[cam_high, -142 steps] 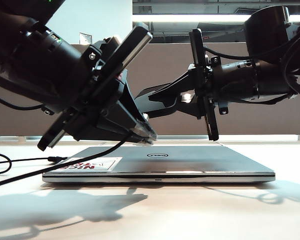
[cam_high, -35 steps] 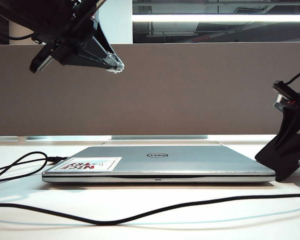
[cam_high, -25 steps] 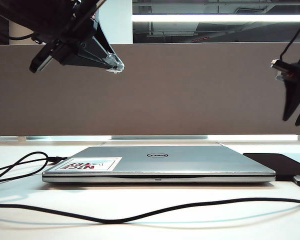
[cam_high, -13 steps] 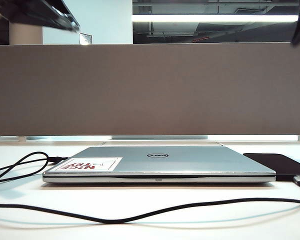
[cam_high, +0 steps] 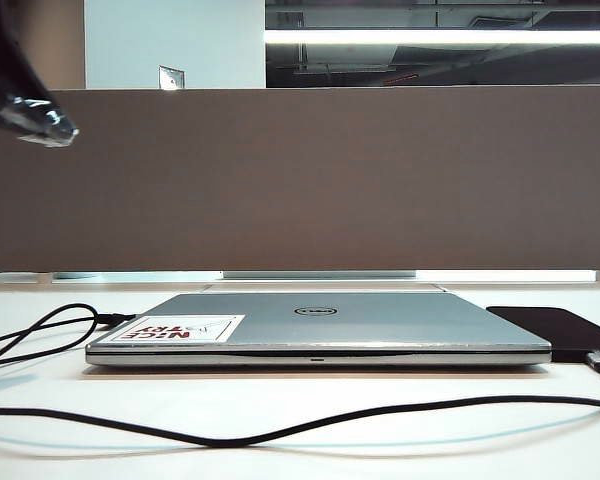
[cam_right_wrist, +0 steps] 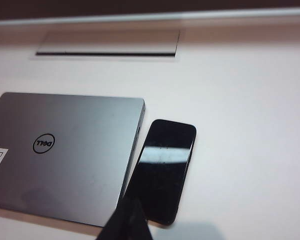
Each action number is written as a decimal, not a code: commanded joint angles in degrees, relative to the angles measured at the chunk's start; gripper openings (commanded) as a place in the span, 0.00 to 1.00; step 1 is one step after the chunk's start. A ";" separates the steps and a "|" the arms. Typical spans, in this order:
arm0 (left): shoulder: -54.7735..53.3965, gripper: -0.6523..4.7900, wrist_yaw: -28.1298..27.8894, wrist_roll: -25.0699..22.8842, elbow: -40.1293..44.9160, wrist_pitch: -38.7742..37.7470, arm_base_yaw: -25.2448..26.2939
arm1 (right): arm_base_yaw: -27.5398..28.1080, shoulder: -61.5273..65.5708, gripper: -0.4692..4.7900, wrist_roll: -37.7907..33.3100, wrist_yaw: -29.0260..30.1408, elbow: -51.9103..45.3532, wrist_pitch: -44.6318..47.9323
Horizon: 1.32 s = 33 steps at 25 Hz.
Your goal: Pick up the charging cable and the phone, plug the charging cable into the charging port on the phone, and finally place them back on the table.
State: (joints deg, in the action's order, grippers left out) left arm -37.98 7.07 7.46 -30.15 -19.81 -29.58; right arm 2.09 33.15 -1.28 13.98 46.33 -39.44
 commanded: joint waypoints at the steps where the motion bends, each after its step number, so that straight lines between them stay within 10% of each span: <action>1: 1.99 0.11 0.04 0.04 -0.13 3.43 0.02 | 0.04 -8.28 0.08 -0.22 1.53 -7.10 9.14; 13: 2.12 0.11 0.04 0.02 -0.15 39.23 0.02 | 0.09 -29.62 0.08 -3.32 -0.59 -26.49 20.22; 33: 2.12 0.11 0.04 0.02 -0.13 39.60 0.02 | 0.11 -33.18 0.08 0.87 -11.54 -45.29 41.00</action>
State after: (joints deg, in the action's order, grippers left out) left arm -35.97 7.05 7.49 -30.11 19.09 -29.65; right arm 2.13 0.08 -1.89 2.72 0.75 0.19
